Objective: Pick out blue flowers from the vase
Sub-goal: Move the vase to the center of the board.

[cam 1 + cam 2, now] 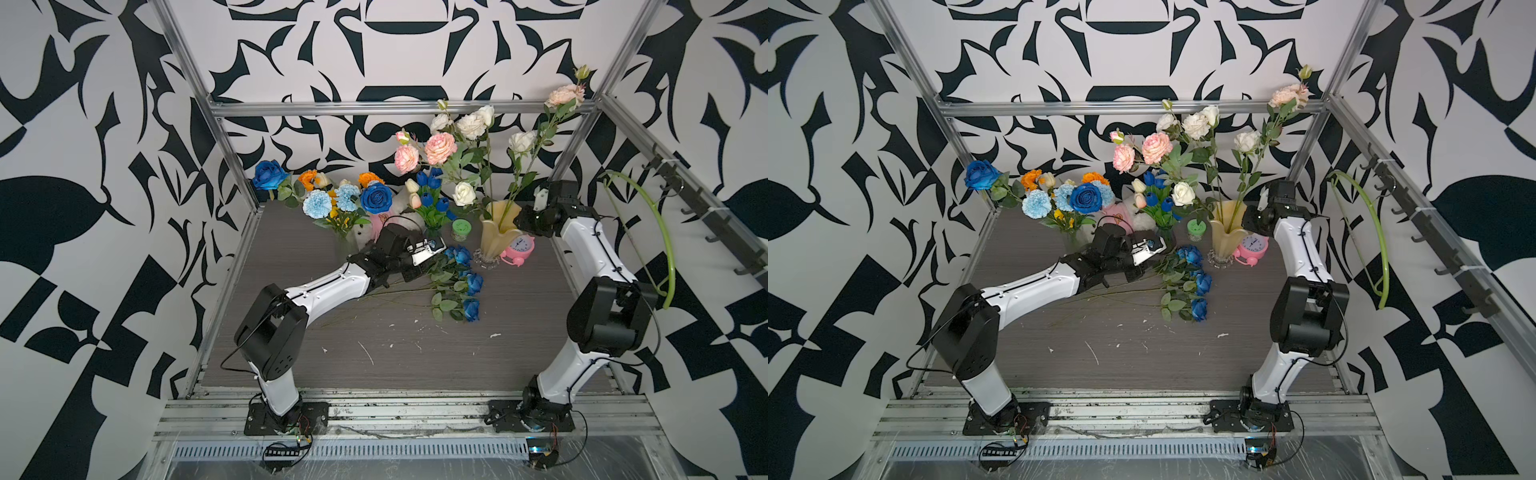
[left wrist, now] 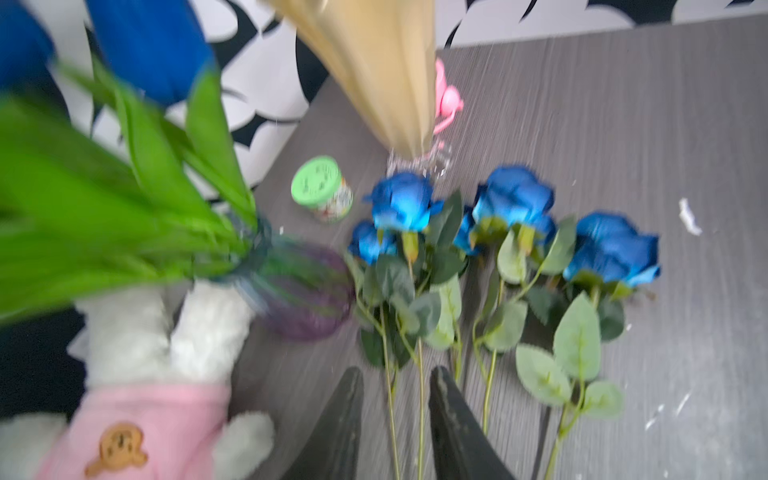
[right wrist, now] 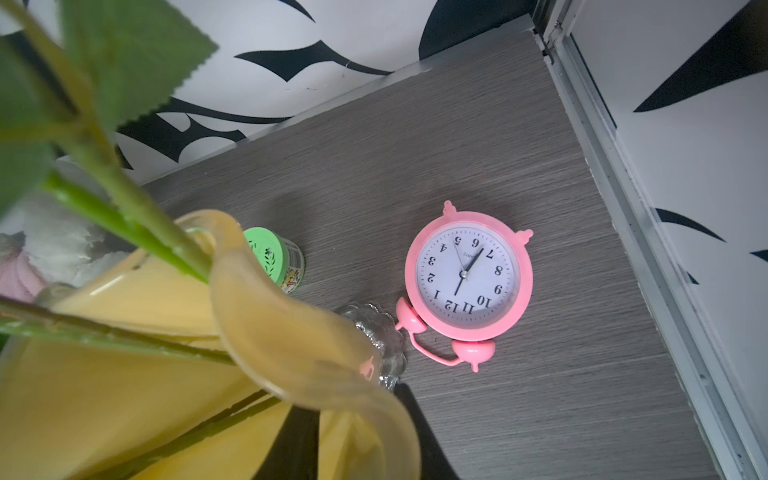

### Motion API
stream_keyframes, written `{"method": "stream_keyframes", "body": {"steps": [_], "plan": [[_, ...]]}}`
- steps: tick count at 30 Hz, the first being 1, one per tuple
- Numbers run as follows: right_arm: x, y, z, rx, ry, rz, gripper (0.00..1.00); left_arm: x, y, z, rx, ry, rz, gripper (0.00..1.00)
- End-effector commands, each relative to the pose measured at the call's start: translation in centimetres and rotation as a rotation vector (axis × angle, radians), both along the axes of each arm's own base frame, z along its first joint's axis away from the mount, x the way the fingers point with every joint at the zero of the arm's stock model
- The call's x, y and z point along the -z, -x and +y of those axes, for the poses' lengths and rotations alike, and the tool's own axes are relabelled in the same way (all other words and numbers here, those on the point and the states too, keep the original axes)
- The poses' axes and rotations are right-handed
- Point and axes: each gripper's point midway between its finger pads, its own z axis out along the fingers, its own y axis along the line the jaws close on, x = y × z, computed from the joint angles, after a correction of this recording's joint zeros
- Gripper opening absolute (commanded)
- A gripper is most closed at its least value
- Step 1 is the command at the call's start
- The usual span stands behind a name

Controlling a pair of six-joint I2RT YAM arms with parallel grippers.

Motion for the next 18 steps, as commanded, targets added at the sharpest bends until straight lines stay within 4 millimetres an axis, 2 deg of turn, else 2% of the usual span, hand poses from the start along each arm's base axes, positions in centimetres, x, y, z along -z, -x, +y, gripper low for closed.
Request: {"method": "stream_keyframes", "body": {"steps": [1,4,9,18], "plan": [[-1.5,0.0,0.5,-0.027,0.017,-0.019,0.27,-0.4,0.7,-0.8,0.035,0.006,-0.004,0.32],[-1.6,-0.1,0.6,-0.029,0.020,-0.018,0.24,-0.7,0.7,-0.6,0.029,0.010,-0.018,0.32],[-1.5,-0.4,0.5,-0.020,0.017,-0.014,0.00,-1.4,0.8,-0.3,0.023,0.024,-0.040,0.32],[-1.7,-0.9,-0.5,0.048,0.028,-0.022,0.00,-1.1,1.1,0.3,0.010,0.017,-0.041,0.31]]}}
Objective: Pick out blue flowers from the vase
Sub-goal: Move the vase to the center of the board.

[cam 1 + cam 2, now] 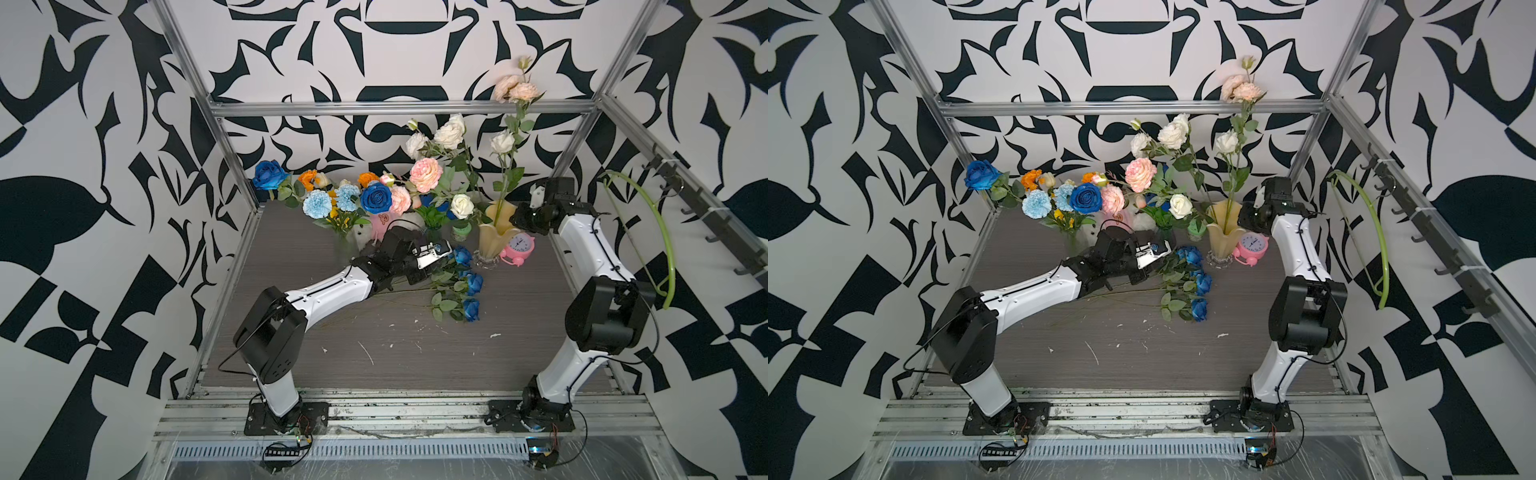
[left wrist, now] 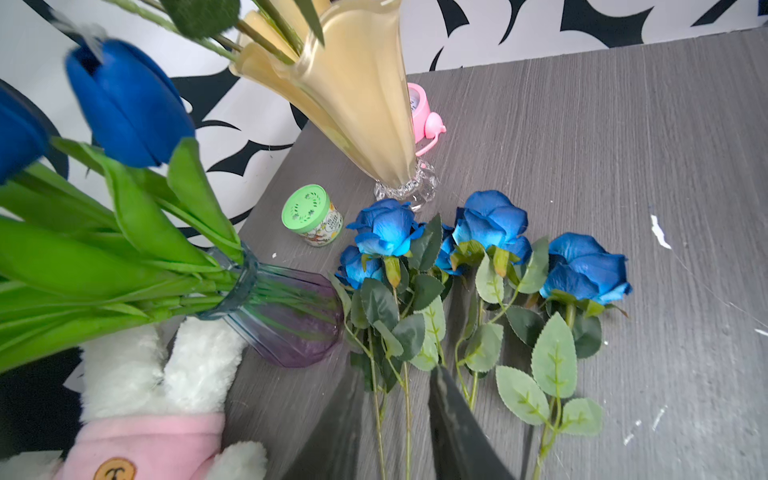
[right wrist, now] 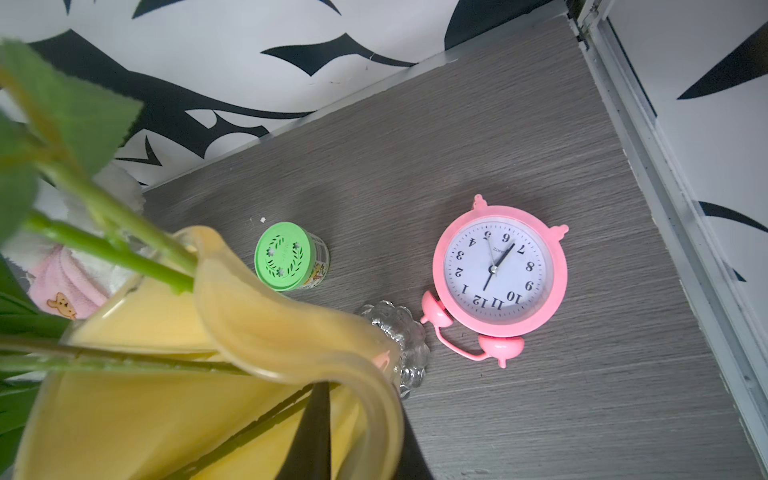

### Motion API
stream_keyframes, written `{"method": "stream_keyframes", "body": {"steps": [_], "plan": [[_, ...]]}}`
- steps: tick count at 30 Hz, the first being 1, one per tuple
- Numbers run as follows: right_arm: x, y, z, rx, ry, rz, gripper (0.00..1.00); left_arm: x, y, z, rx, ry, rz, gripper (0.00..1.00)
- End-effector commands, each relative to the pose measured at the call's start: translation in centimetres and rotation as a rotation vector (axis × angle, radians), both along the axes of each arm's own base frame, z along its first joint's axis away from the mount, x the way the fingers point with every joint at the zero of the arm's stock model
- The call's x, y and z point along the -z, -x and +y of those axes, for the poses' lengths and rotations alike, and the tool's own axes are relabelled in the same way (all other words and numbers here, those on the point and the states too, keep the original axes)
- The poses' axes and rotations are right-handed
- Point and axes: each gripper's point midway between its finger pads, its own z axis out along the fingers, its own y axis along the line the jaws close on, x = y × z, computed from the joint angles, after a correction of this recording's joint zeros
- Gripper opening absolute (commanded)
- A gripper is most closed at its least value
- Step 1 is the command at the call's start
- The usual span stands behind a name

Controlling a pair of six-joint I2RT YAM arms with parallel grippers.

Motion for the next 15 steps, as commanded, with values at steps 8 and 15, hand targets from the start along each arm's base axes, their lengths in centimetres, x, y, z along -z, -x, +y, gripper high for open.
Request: {"method": "stream_keyframes", "body": {"steps": [8,15], "plan": [[-0.4,-2.5,-1.9,0.125,-0.014,-0.091,0.00,-0.6,0.0,0.6,-0.010,-0.003,-0.026,0.31],[-0.6,-4.1,-3.1,0.206,-0.058,-0.172,0.00,-0.4,-0.1,0.7,-0.015,-0.012,-0.016,0.31]]}}
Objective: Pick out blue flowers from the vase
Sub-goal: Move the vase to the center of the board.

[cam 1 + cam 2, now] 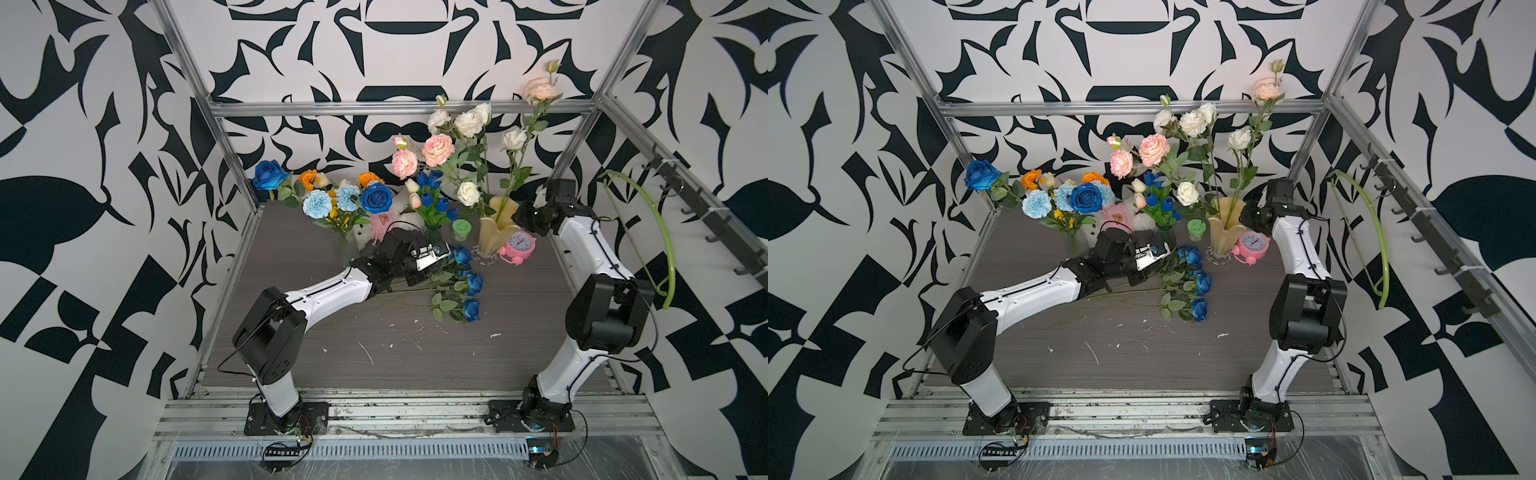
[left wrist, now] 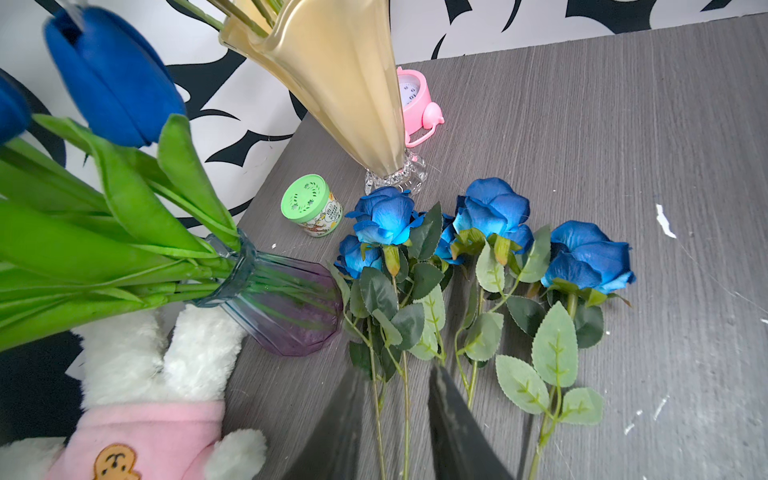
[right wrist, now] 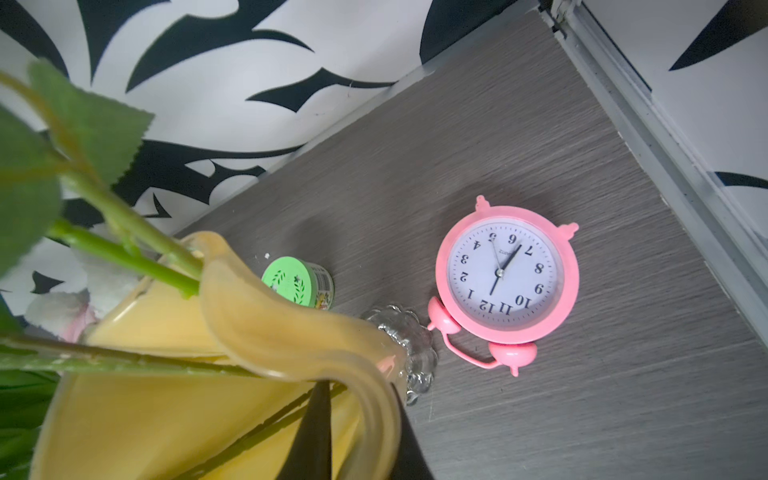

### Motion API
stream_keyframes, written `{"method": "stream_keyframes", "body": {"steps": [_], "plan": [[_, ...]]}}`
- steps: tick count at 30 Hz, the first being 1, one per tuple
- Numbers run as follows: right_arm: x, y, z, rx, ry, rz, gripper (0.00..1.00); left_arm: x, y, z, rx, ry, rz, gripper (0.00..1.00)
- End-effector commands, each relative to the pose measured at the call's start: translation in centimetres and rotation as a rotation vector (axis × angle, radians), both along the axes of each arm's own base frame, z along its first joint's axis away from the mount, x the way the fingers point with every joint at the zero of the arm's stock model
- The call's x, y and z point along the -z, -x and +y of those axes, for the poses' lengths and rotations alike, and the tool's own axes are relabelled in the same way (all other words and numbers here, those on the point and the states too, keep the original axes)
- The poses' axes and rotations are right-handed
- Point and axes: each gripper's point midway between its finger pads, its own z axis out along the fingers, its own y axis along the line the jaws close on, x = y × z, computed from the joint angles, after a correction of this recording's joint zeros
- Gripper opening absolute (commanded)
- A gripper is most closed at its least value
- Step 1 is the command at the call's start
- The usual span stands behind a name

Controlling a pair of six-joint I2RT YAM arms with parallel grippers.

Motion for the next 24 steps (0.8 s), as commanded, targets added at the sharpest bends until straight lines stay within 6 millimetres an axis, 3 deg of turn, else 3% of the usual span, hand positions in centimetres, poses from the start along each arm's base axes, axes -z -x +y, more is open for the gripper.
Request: {"method": "stream_keyframes", "body": {"steps": [1,8,24], "plan": [[-1.1,-2.9,-2.1,0.088,0.043,-0.136,0.00,-0.6,0.0,0.4,-0.005,-0.004,-0.012,0.31],[-1.4,-4.0,-3.1,0.160,0.027,-0.215,0.00,-0.4,-0.3,0.4,-0.016,-0.020,-0.012,0.31],[1.5,-6.3,-4.7,0.277,-0.016,-0.276,0.00,-0.9,-1.1,-0.1,-0.030,-0.030,0.007,0.30]]}}
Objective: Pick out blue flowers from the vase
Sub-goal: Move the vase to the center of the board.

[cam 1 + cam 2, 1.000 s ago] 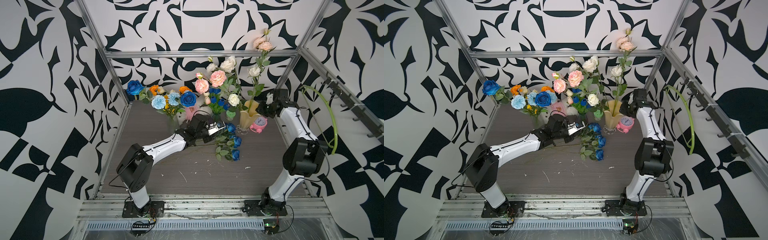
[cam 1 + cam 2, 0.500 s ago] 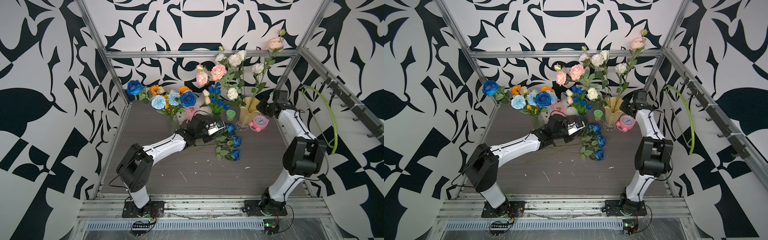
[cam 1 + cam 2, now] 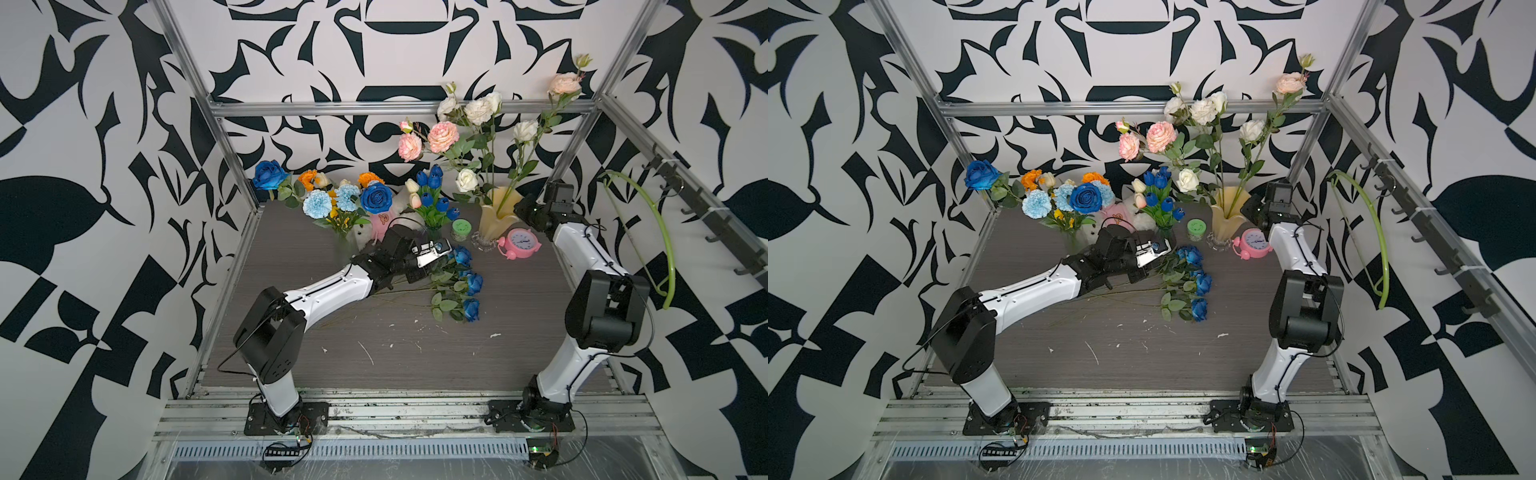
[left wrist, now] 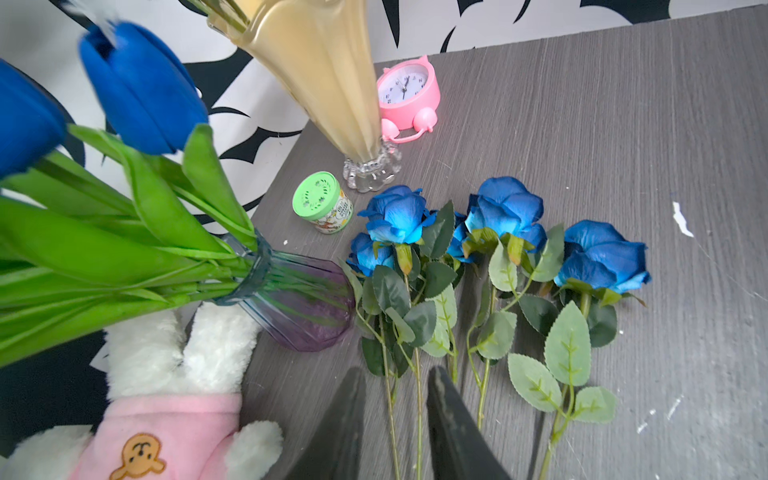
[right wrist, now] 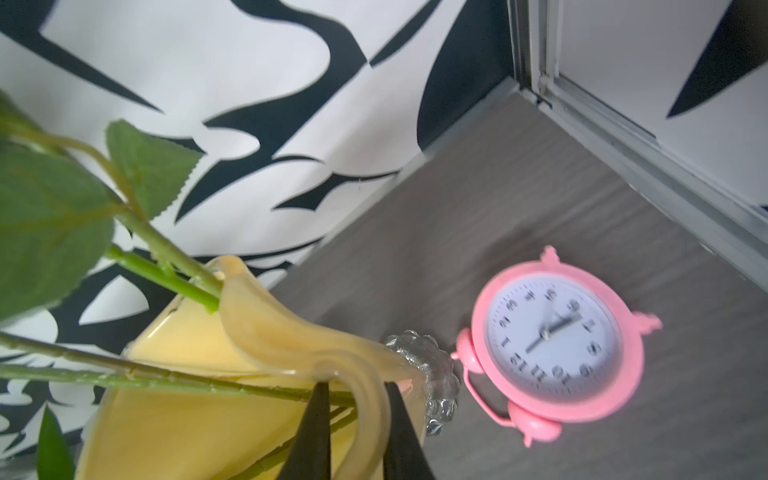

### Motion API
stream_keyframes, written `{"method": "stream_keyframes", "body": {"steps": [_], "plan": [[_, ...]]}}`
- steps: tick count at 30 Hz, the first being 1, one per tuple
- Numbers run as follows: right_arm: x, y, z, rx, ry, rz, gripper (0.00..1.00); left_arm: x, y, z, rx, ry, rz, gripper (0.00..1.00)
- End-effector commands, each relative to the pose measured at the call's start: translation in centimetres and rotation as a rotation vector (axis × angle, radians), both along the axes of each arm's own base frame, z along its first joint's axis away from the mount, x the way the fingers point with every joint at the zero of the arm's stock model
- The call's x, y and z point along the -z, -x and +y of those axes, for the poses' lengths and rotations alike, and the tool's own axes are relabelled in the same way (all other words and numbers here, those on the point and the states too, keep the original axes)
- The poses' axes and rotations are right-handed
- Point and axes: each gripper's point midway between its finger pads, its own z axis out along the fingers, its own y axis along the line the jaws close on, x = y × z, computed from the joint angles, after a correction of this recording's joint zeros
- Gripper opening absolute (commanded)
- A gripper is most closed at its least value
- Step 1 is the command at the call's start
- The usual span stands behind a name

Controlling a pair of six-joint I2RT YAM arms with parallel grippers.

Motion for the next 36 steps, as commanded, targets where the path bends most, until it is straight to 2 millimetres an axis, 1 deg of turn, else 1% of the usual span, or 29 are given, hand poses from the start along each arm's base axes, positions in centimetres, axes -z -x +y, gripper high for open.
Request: {"method": "stream_keyframes", "body": {"steps": [1,6,9,14,19,25,36], "plan": [[2.4,-2.0,-2.8,0.115,0.054,-0.044,0.00,-0.1,-0.4,-0.1,-0.014,-0.004,0.024,0.30],[2.5,-2.7,-3.3,0.133,0.057,-0.025,0.00,-0.7,-0.4,0.0,-0.020,-0.002,0.034,0.31],[2.2,-2.6,-3.7,0.144,0.074,-0.006,0.00,-0.9,-0.4,0.2,-0.026,-0.014,0.029,0.30],[1.8,-2.0,-3.7,0.139,0.098,0.028,0.00,-1.0,-0.3,0.5,-0.029,-0.022,0.028,0.30],[1.2,-0.9,-4.1,0.141,0.143,0.067,0.00,-1.2,0.0,0.7,-0.030,-0.017,0.025,0.30],[1.7,-0.1,-4.2,0.144,0.137,0.106,0.00,-1.6,0.2,0.8,-0.025,-0.007,0.024,0.30],[2.1,1.0,-4.1,0.186,0.085,0.142,0.00,-1.8,0.3,0.8,-0.019,-0.015,0.018,0.30]]}}
